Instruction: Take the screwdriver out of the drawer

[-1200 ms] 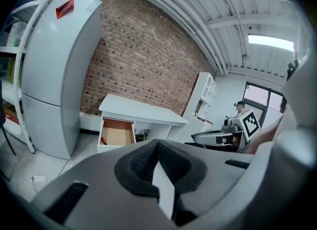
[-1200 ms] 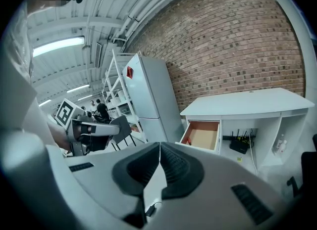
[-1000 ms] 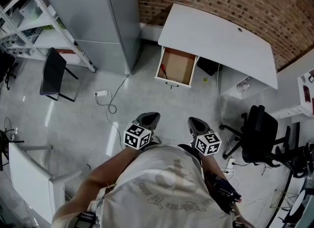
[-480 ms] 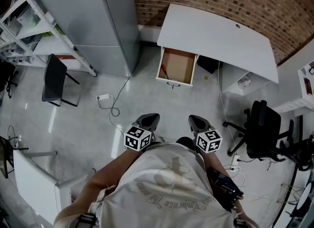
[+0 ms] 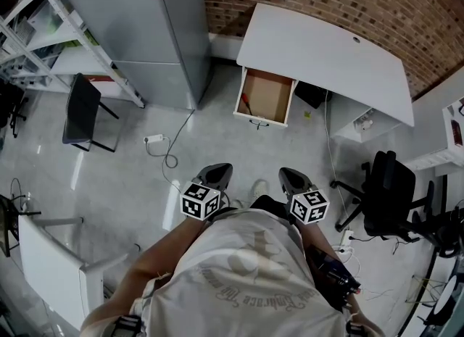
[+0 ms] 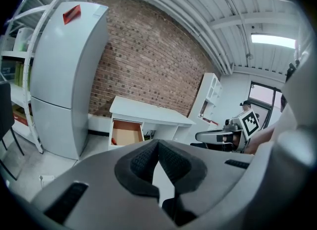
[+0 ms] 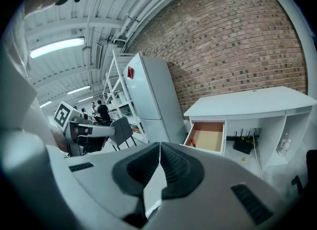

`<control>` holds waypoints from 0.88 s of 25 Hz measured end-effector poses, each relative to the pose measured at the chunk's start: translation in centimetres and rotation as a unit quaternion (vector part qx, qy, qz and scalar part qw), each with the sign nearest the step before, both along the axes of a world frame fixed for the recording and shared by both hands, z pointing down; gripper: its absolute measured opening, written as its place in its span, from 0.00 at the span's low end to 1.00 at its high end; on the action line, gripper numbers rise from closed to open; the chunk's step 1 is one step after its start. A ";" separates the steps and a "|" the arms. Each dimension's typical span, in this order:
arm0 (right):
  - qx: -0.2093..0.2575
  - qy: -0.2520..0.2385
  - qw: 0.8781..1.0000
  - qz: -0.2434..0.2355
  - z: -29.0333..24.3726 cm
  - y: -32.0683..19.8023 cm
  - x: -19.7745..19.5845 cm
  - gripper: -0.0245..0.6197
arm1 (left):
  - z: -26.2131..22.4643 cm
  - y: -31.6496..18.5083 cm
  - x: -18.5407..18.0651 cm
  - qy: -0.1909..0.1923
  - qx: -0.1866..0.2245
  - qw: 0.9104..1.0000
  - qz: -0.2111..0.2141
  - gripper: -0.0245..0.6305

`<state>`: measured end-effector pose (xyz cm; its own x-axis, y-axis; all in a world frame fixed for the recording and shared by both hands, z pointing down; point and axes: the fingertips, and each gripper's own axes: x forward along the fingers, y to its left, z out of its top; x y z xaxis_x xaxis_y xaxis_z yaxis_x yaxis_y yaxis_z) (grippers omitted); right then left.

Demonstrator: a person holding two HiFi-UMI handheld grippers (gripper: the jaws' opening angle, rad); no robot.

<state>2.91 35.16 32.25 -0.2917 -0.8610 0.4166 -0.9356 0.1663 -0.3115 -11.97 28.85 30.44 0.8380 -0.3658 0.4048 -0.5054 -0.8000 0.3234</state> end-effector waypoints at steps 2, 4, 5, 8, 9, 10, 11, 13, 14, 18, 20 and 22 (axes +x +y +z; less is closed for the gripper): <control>-0.002 -0.001 1.000 -0.004 0.2 -0.3 -0.4 0.07 | 0.2 -0.2 -0.5 -0.002 -0.002 1.000 -0.005 0.07; -0.003 -0.003 1.000 -0.010 0.4 -0.6 -0.6 0.07 | 0.4 -0.4 -0.7 -0.004 -0.004 1.000 -0.011 0.07; -0.005 -0.004 1.000 -0.013 0.6 -0.8 -0.7 0.07 | 0.6 -0.5 -0.8 -0.005 -0.005 1.000 -0.013 0.07; -0.013 -0.005 1.000 -0.020 1.3 -2.0 -0.6 0.07 | 1.2 -1.2 -0.7 -0.008 -0.011 1.000 -0.016 0.07; -0.015 -0.005 1.000 -0.022 1.4 -2.4 -0.5 0.07 | 1.4 -1.6 -0.8 -0.009 -0.013 1.000 -0.018 0.07; -0.016 -0.005 1.000 -0.025 1.5 -2.9 -0.5 0.08 | 1.5 -1.9 -0.8 -0.010 -0.015 1.000 -0.021 0.07; -0.017 -0.005 0.999 -0.028 1.6 -3.3 -0.5 0.07 | 1.6 -2.3 -0.8 -0.012 -0.017 1.000 -0.024 0.07; -0.020 -0.006 0.999 -0.036 1.8 -4.2 -0.4 0.07 | 1.8 -3.0 -0.5 -0.014 -0.018 0.999 -0.028 0.07; -0.021 -0.007 0.999 -0.038 1.9 -4.6 -0.2 0.07 | 1.9 -3.4 -0.3 -0.014 -0.019 0.999 -0.029 0.07; -0.025 -0.009 0.999 -0.041 2.4 -6.8 1.0 0.08 | 2.0 -5.4 1.2 -0.016 -0.018 0.999 -0.026 0.07; -0.026 -0.010 0.999 -0.043 2.4 -8.0 1.7 0.07 | 1.9 -6.5 1.9 -0.019 -0.017 0.999 -0.024 0.07; -0.026 -0.011 0.999 -0.045 2.4 -9.4 2.4 0.07 | 1.7 -7.7 2.7 -0.022 -0.015 0.999 -0.024 0.07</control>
<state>5.36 25.77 34.64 -0.3775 -0.8076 0.4531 -0.9100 0.2332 -0.3427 -9.24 21.14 32.18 0.8015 -0.3912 0.4522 -0.5564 -0.7649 0.3244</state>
